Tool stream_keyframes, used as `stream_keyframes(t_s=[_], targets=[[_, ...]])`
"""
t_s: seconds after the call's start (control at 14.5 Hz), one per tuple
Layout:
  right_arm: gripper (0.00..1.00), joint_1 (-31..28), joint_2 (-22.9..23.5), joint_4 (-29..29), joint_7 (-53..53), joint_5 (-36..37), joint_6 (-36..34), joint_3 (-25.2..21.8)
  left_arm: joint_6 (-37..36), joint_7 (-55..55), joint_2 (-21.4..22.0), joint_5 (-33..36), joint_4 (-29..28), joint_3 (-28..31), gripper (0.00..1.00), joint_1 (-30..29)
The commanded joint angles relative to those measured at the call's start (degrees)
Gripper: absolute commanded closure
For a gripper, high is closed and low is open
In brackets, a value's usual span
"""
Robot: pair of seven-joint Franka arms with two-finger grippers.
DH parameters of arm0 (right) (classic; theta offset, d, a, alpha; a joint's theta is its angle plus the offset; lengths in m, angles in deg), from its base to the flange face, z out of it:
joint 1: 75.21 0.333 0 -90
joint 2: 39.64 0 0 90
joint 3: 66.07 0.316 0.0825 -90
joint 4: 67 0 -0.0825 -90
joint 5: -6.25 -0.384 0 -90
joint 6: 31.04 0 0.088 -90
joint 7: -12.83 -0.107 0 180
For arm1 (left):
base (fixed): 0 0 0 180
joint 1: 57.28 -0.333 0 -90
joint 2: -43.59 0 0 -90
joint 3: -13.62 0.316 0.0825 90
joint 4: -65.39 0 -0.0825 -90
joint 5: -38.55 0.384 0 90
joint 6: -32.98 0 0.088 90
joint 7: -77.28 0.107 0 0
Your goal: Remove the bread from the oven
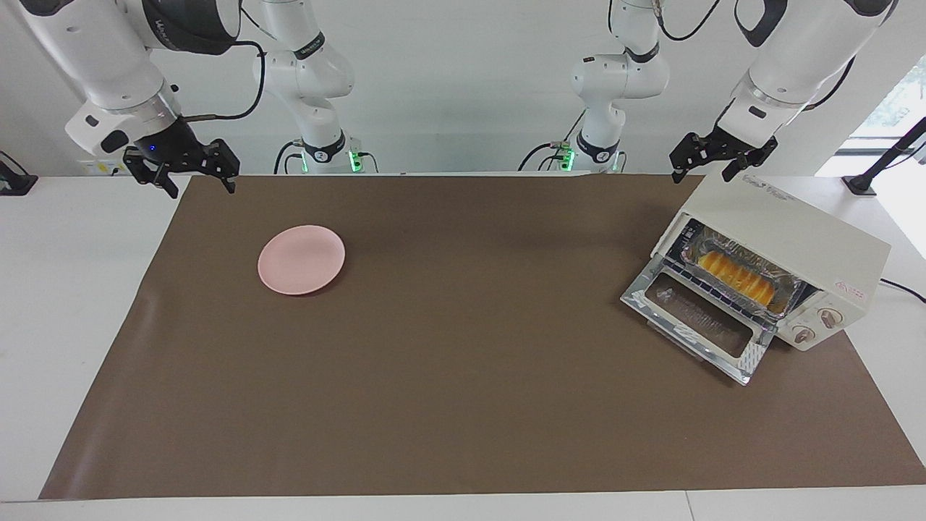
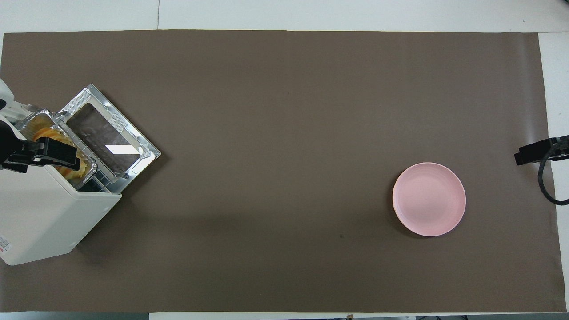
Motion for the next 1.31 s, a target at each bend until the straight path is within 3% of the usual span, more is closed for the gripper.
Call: stream_keyframes(t_s=[0.0, 0.34, 0.55, 0.89, 1.1, 1.24], targets=[[0.0, -0.66, -0.69, 0.18, 0.07, 0.18, -0.25, 0.47, 1.33, -0.54, 1.28, 0.86, -1.64, -0.27, 0.0, 0.25], [0.0, -0.66, -0.69, 0.18, 0.07, 0.18, -0.25, 0.47, 3.69, -0.63, 1.54, 0.77, -2.26, -0.18, 0.0, -0.45], [0.0, -0.31, -0.69, 0.18, 0.07, 0.18, -0.33, 0.47, 9.84, -6.92, 0.67, 0.68, -2.0, -0.18, 0.0, -2.12], [0.0, -0.31, -0.69, 0.27, 0.07, 0.18, -0.25, 0.47, 9.68, -26.26, -13.81, 1.38, 8.27, -0.18, 0.0, -1.68], [0.0, -0.4, -0.69, 0.27, 0.07, 0.18, -0.51, 0.47, 11.33, -34.54, -23.65, 9.02, 14.43, -0.18, 0.0, -1.41], [0.0, -0.4, -0.69, 0.27, 0.24, 0.18, -0.51, 0.47, 18.0, -35.26, -25.09, 11.05, 12.79, -0.1, 0.0, -2.64]])
